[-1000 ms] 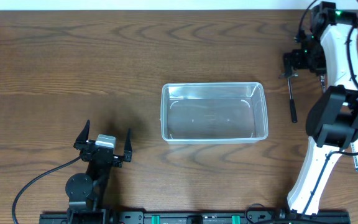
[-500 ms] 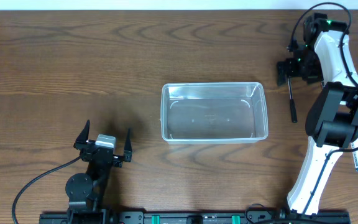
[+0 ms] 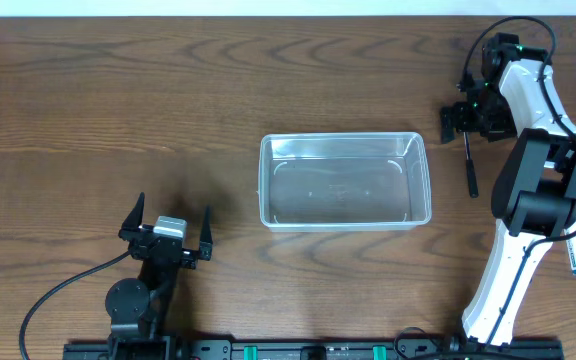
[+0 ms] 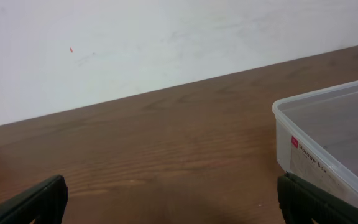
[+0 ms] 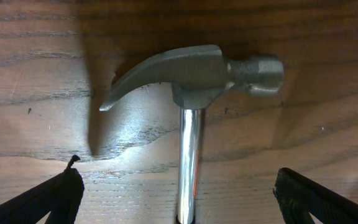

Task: Pack container
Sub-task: 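Lower the right gripper and close it on the hammer's handle below the head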

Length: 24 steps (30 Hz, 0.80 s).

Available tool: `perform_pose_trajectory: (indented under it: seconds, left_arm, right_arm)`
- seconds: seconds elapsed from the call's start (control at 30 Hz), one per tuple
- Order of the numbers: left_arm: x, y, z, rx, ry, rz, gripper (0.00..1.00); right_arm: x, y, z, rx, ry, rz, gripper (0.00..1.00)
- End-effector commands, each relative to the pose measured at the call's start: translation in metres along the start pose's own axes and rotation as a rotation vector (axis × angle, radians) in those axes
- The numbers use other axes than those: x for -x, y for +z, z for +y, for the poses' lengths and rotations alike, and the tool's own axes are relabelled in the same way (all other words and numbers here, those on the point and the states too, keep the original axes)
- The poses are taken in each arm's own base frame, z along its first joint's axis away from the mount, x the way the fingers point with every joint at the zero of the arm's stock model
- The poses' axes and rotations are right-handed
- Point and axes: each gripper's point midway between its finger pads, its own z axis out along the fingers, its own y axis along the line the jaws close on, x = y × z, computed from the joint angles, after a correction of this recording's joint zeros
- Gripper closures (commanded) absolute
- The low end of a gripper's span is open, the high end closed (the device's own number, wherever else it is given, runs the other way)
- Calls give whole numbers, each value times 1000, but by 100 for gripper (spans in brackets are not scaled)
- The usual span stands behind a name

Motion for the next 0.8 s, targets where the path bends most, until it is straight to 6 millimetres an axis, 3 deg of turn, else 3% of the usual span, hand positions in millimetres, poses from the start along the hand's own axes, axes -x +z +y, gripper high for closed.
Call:
perform_pose_trajectory:
  seconds: [0.0,0.77]
  left_arm:
    - [-16,1,-2,-7,-13,44,2]
    - [-16,1,-2,-7,-13,44,2]
  right_arm:
    - [-1,5,-6,1,32,3,1]
    - [9,9,-7,-4,34,-38,1]
